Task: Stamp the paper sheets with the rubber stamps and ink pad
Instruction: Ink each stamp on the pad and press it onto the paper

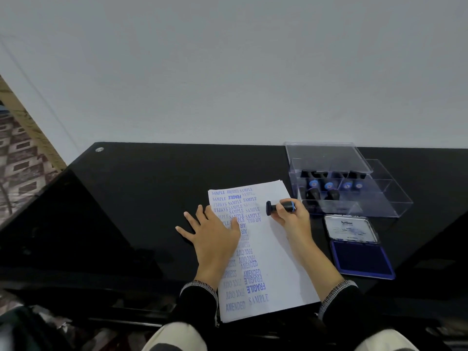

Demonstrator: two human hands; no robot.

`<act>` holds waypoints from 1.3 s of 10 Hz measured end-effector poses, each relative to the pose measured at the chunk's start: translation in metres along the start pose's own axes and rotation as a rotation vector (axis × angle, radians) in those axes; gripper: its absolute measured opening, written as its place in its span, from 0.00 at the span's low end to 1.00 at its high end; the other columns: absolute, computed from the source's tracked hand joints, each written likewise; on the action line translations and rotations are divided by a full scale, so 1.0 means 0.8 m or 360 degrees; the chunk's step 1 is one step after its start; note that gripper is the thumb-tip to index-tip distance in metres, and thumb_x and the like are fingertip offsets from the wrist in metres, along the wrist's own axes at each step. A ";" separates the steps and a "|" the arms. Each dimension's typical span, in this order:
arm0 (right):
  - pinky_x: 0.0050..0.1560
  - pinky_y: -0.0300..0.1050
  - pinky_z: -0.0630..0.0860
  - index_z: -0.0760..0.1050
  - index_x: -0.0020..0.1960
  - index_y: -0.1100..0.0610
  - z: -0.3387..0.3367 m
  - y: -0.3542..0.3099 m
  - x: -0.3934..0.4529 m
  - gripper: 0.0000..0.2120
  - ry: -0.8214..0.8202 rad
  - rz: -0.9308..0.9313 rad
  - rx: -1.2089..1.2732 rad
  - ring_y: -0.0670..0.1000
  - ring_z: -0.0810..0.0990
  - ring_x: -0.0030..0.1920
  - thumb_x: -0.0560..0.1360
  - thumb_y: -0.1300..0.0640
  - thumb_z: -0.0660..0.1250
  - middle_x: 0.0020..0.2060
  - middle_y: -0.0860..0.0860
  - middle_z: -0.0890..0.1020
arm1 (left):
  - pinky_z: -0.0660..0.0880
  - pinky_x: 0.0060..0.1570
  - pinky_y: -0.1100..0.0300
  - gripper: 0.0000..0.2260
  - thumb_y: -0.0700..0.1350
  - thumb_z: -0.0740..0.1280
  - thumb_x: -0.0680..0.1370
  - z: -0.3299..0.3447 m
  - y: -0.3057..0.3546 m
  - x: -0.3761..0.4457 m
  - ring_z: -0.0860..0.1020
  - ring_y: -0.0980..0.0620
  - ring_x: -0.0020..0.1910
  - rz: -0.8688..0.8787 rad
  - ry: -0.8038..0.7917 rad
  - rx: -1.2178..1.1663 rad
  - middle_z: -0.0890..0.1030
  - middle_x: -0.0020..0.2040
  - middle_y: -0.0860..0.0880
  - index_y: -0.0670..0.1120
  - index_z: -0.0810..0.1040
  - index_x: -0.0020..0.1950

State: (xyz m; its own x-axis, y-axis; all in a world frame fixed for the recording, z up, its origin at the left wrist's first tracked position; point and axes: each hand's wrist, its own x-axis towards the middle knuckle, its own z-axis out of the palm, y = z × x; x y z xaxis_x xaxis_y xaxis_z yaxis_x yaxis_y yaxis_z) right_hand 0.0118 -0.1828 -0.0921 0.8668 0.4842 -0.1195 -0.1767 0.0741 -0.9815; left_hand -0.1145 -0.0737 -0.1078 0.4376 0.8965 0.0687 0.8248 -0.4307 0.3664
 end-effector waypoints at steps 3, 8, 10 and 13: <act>0.54 0.43 0.78 0.73 0.47 0.55 -0.003 -0.012 -0.017 0.07 -0.0093 -0.0215 -0.0235 0.48 0.80 0.46 0.77 0.66 0.64 0.44 0.50 0.77 | 0.41 0.69 0.31 0.36 0.63 0.59 0.76 -0.001 0.001 0.000 0.47 0.36 0.77 -0.0008 0.0004 -0.0064 0.57 0.77 0.43 0.42 0.56 0.76; 0.48 0.46 0.79 0.75 0.52 0.59 -0.166 -0.053 -0.100 0.04 0.0361 -0.0080 0.0307 0.52 0.82 0.44 0.79 0.59 0.63 0.45 0.57 0.81 | 0.37 0.69 0.32 0.08 0.46 0.61 0.78 -0.022 0.012 -0.017 0.64 0.49 0.71 0.0223 0.0072 -0.0327 0.75 0.60 0.53 0.51 0.80 0.52; 0.43 0.42 0.77 0.75 0.51 0.59 -0.196 -0.050 -0.105 0.04 0.0500 -0.0061 0.0452 0.51 0.81 0.43 0.79 0.59 0.63 0.43 0.55 0.81 | 0.52 0.74 0.41 0.10 0.42 0.63 0.79 -0.008 0.097 -0.080 0.70 0.51 0.67 0.0747 0.0030 -0.0723 0.75 0.63 0.53 0.49 0.77 0.59; 0.36 0.41 0.74 0.72 0.47 0.55 -0.223 -0.041 -0.100 0.05 0.0537 -0.0130 0.0123 0.49 0.78 0.37 0.80 0.62 0.60 0.45 0.56 0.82 | 0.44 0.74 0.59 0.30 0.59 0.65 0.77 0.038 0.140 -0.131 0.54 0.54 0.76 0.1293 -0.0366 -0.0503 0.64 0.75 0.54 0.49 0.63 0.75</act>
State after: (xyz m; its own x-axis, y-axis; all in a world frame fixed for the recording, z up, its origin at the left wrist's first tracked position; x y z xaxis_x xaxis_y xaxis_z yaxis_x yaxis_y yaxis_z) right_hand 0.0316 -0.3795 -0.0771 0.9825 0.1593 -0.0965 -0.1240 0.1724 -0.9772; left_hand -0.0568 -0.2190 -0.1020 0.9315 0.2707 0.2431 0.1077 -0.8435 0.5263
